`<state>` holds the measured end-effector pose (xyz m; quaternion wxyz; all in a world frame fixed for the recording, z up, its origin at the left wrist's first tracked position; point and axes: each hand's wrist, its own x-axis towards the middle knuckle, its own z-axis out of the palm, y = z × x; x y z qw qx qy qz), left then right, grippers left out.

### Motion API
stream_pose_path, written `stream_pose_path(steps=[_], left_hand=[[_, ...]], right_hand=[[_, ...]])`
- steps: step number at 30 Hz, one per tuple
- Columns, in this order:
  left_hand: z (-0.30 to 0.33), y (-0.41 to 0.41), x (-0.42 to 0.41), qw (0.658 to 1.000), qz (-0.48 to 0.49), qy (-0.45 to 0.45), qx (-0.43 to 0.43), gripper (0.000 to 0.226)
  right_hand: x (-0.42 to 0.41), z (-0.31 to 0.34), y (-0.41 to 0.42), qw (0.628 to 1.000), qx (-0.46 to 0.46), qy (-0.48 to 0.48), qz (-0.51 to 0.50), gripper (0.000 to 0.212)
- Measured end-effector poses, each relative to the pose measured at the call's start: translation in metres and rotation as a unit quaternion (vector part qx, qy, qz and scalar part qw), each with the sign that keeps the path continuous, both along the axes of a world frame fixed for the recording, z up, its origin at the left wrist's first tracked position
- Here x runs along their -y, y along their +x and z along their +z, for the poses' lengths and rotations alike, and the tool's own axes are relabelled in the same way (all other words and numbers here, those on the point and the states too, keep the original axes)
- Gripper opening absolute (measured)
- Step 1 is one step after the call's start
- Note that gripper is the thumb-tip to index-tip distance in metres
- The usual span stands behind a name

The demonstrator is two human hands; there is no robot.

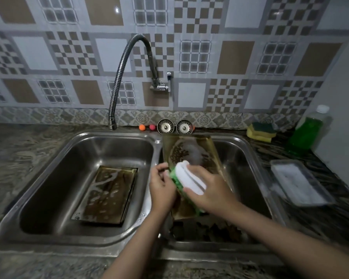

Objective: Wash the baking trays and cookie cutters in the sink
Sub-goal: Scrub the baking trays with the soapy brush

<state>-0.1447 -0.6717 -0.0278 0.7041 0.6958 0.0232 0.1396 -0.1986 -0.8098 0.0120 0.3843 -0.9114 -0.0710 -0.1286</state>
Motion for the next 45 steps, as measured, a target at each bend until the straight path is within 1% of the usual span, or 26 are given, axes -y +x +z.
stream_pose_path(steps=[1,2,4,5,7,9,11,13,15,16,19,21,22,25,26,28,30,32,34,37,38,40,42,44,45], left_hand=[[0.0,0.003,-0.004,1.0,0.0,0.0,-0.003,0.026],[0.002,0.004,-0.004,1.0,-0.018,0.003,-0.005,0.026],[0.005,0.004,0.004,0.995,-0.095,0.006,-0.01,0.03],[0.005,0.004,0.011,0.991,-0.131,0.003,-0.01,0.033],[0.005,0.007,0.02,0.987,-0.164,-0.001,-0.004,0.037],[0.005,0.014,0.021,0.989,-0.146,-0.021,0.0,0.041],[0.002,0.019,0.016,0.99,-0.137,-0.043,-0.001,0.046],[0.002,0.019,0.014,0.987,-0.151,-0.053,0.0,0.049],[0.002,0.019,0.019,0.984,-0.172,-0.054,-0.001,0.049],[0.004,0.019,0.023,0.982,-0.179,-0.053,0.0,0.048],[0.007,0.031,0.03,0.986,-0.164,-0.03,0.01,0.049],[0.006,0.04,0.029,0.988,-0.155,-0.026,0.005,0.05],[0.005,0.042,0.029,0.987,-0.161,-0.024,0.001,0.049],[0.011,0.041,0.038,0.981,-0.196,-0.014,0.004,0.047],[0.013,0.042,0.041,0.979,-0.201,-0.015,0.008,0.046],[0.015,0.049,0.043,0.981,-0.19,-0.027,0.014,0.044],[0.016,0.061,0.034,0.986,-0.162,-0.045,0.016,0.044],[0.017,0.068,0.024,0.99,-0.138,-0.04,0.011,0.045],[0.017,0.063,0.023,0.989,-0.146,-0.035,0.017,0.045],[0.014,0.049,0.037,0.982,-0.188,-0.026,0.013,0.044],[0.014,0.046,0.04,0.981,-0.192,-0.025,0.011,0.044],[0.018,0.047,0.04,0.982,-0.183,-0.037,0.006,0.044],[0.021,0.053,0.03,0.986,-0.156,-0.056,-0.003,0.043],[0.021,0.057,0.016,0.99,-0.129,-0.058,-0.011,0.045],[0.02,0.057,0.01,0.992,-0.12,-0.046,-0.01,0.046]], right_hand=[[0.013,-0.002,0.001,1.0,-0.006,-0.013,-0.009,0.059],[0.029,-0.003,0.011,0.999,-0.011,-0.023,-0.041,0.058],[0.053,-0.001,0.036,0.993,-0.016,-0.017,-0.12,0.059],[0.055,0.001,0.045,0.99,-0.011,-0.001,-0.142,0.059],[0.037,-0.001,0.047,0.991,0.009,0.031,-0.131,0.059],[0.018,-0.011,0.034,0.996,0.02,0.042,-0.077,0.057],[0.024,-0.021,0.027,0.998,0.022,0.026,-0.045,0.057],[0.049,-0.024,0.043,0.996,0.005,0.018,-0.086,0.059],[0.06,-0.025,0.057,0.988,0.013,0.057,-0.14,0.059],[0.053,-0.026,0.059,0.986,0.026,0.077,-0.146,0.06],[0.019,-0.03,0.048,0.991,0.058,0.087,-0.08,0.057],[0.023,-0.03,0.055,0.992,0.062,0.09,-0.057,0.056],[0.032,-0.026,0.068,0.992,0.062,0.088,-0.07,0.056],[0.054,-0.006,0.115,0.979,0.068,0.1,-0.163,0.056],[0.053,0.0,0.123,0.976,0.081,0.106,-0.173,0.056],[0.038,0.001,0.121,0.98,0.085,0.114,-0.14,0.055],[0.023,-0.01,0.098,0.985,0.085,0.124,-0.08,0.054],[0.02,-0.022,0.079,0.986,0.086,0.137,-0.038,0.053],[0.03,-0.02,0.086,0.986,0.085,0.133,-0.054,0.052],[0.044,0.002,0.119,0.978,0.074,0.133,-0.14,0.051],[0.043,0.009,0.124,0.976,0.078,0.134,-0.15,0.052],[0.032,0.013,0.116,0.981,0.082,0.13,-0.122,0.051],[0.02,0.004,0.094,0.986,0.065,0.139,-0.059,0.051],[0.021,-0.002,0.077,0.985,0.031,0.165,-0.032,0.052],[0.027,0.0,0.075,0.98,0.016,0.196,-0.034,0.054]])
